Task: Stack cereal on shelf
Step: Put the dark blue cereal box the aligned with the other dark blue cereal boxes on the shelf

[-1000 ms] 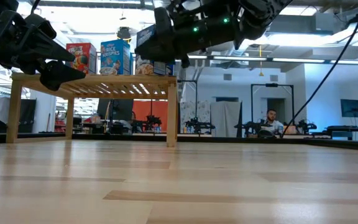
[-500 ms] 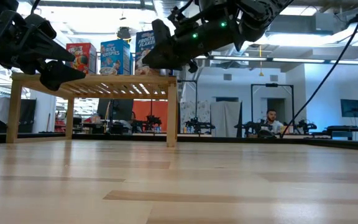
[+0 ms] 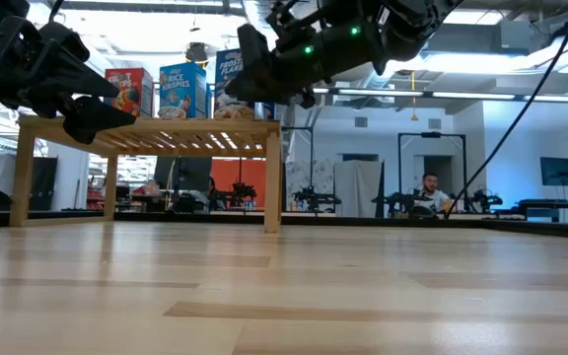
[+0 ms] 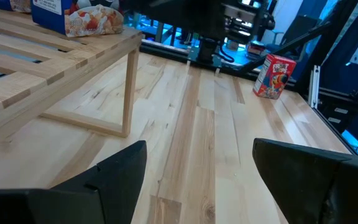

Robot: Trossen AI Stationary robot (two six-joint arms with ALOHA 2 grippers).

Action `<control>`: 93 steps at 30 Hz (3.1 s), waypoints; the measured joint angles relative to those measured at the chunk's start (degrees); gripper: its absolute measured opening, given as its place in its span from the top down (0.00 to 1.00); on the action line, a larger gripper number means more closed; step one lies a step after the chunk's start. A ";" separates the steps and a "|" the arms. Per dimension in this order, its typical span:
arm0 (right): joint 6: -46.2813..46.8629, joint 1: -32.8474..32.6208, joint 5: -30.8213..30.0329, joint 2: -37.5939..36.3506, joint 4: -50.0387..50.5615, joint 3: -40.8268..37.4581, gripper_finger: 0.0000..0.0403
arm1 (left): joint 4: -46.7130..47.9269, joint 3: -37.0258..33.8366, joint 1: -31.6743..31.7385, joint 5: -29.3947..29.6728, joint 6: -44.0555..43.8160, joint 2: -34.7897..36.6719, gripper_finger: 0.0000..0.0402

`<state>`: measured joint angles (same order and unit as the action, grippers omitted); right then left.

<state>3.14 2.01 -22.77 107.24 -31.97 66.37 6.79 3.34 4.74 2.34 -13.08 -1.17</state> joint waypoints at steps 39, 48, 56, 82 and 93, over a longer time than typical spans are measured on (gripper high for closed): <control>-13.12 -2.15 5.67 -0.81 37.79 28.99 0.59 | 0.00 0.00 0.00 -0.01 -0.01 -0.02 0.29; -18.66 2.07 7.92 -0.81 41.62 36.14 0.59 | 0.00 -0.01 0.00 0.00 0.00 -0.02 0.29; -13.94 5.34 11.04 -0.81 41.98 37.40 0.59 | 0.00 -0.01 -0.01 0.01 0.00 -0.02 0.29; -12.61 12.38 20.71 -3.93 57.59 37.42 0.07 | 0.00 0.01 -0.01 -0.01 0.00 -0.02 0.29; -12.66 12.29 21.18 -3.93 59.74 37.42 0.03 | 0.00 -0.01 -0.01 0.01 -0.02 -0.02 0.29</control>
<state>-9.52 14.31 -1.58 103.31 27.77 103.79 6.79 3.33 4.73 2.35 -13.10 -1.19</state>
